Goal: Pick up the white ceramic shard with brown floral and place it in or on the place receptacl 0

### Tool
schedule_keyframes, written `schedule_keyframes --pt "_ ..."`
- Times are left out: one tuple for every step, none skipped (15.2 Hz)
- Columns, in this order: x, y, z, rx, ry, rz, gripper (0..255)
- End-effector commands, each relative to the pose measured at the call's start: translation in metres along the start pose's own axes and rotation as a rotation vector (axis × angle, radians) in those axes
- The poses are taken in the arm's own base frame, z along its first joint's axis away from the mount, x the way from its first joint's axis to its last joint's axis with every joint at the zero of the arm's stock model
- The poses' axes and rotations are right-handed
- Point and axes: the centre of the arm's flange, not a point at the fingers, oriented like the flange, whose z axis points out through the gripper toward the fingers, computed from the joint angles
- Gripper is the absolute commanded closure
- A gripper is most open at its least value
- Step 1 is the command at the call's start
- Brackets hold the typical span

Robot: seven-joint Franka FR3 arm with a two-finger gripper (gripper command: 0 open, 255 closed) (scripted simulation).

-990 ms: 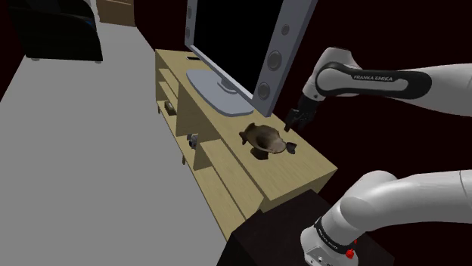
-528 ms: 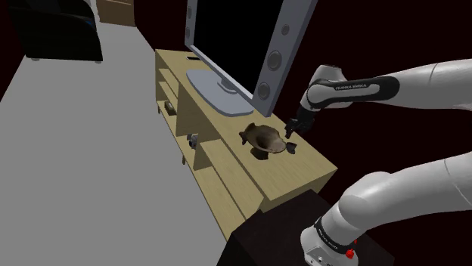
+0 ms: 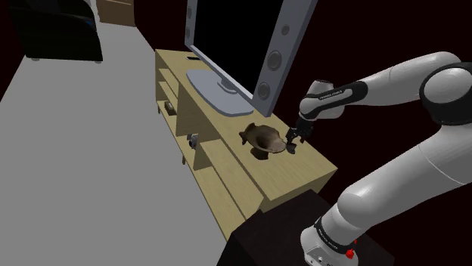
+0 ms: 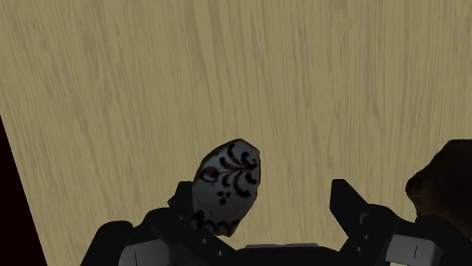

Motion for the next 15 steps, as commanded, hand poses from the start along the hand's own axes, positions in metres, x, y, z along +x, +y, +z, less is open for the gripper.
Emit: schedule_keyframes --pt "0.007 0.016 0.017 -0.011 -0.005 0.009 0" --pt "0.007 0.016 0.022 -0.011 -0.005 0.009 0" --pt "0.007 0.016 0.027 -0.011 -0.005 0.009 0" --pt "0.007 0.016 0.033 -0.011 -0.005 0.009 0" --pt "0.007 0.016 0.038 -0.011 -0.005 0.009 0" --pt "0.007 0.016 0.043 -0.011 -0.005 0.009 0" --pt "0.007 0.016 0.049 -0.011 -0.005 0.009 0" --pt "0.007 0.016 0.054 -0.011 -0.005 0.009 0" --pt "0.007 0.016 0.057 -0.011 -0.005 0.009 0" --pt "0.007 0.016 0.057 -0.011 -0.005 0.009 0" --pt "0.007 0.016 0.057 -0.011 -0.005 0.009 0" --pt "0.007 0.016 0.057 -0.011 -0.005 0.009 0" --pt "0.007 0.016 0.057 -0.011 -0.005 0.009 0" --pt "0.007 0.016 0.057 -0.011 -0.005 0.009 0" --pt "0.007 0.016 0.057 -0.011 -0.005 0.009 0"
